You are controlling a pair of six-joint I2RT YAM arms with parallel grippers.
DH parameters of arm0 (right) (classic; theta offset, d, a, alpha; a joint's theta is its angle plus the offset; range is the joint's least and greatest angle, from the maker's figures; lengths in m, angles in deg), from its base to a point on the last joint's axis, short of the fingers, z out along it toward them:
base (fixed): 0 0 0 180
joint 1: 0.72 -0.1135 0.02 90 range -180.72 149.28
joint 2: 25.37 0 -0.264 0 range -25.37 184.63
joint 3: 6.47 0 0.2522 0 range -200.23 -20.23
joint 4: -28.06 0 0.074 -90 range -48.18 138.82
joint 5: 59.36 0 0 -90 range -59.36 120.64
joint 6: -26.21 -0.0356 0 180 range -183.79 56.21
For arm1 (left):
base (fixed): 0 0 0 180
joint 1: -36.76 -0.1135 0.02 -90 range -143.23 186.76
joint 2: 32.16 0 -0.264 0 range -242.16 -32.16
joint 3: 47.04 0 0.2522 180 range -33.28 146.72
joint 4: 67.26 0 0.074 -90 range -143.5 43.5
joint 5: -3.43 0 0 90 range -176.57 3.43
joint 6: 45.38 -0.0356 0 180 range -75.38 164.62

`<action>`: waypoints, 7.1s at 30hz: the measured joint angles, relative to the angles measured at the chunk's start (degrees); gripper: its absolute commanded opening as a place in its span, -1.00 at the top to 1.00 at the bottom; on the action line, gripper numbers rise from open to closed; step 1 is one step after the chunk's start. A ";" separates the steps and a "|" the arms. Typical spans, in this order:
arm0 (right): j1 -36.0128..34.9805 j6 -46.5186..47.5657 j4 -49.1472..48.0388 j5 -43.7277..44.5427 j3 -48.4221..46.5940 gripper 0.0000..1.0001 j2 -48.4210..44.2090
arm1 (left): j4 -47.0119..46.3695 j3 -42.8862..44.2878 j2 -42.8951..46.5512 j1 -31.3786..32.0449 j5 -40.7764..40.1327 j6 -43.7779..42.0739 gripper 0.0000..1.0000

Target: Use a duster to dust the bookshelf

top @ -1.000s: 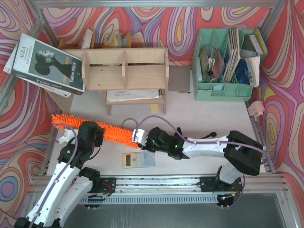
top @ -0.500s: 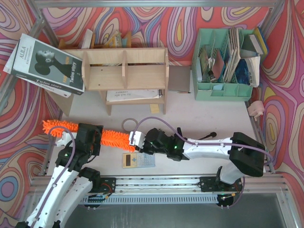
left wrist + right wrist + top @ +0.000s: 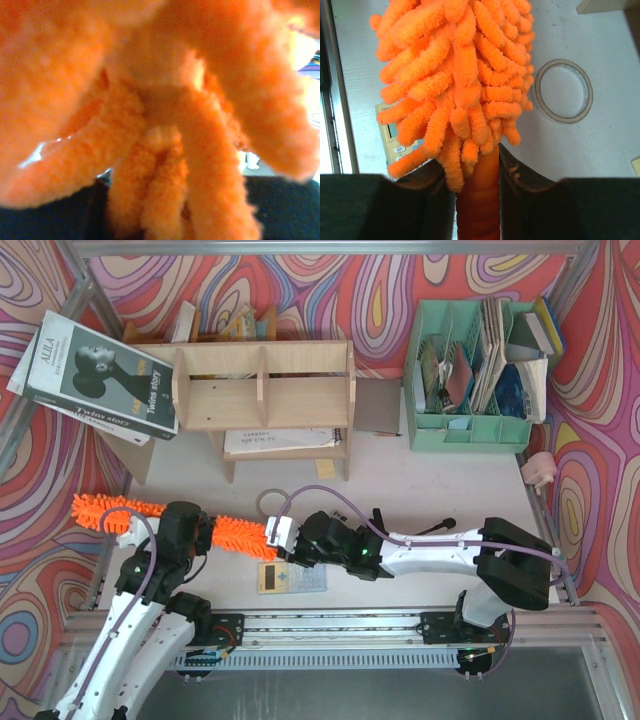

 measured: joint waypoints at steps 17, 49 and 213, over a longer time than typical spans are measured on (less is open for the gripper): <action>0.00 1.53 0.17 1.64 0.00 -0.02 0.04 | 0.13 3.58 -0.52 0.00 -2.03 -2.84 1.00; -1.49 2.58 5.22 4.87 -3.39 1.00 2.34 | 2.40 7.61 2.16 -0.35 -0.85 -4.00 -0.46; 7.30 12.07 35.36 12.37 -42.99 1.00 15.69 | -19.56 12.39 27.54 -4.87 -14.25 -78.64 -0.97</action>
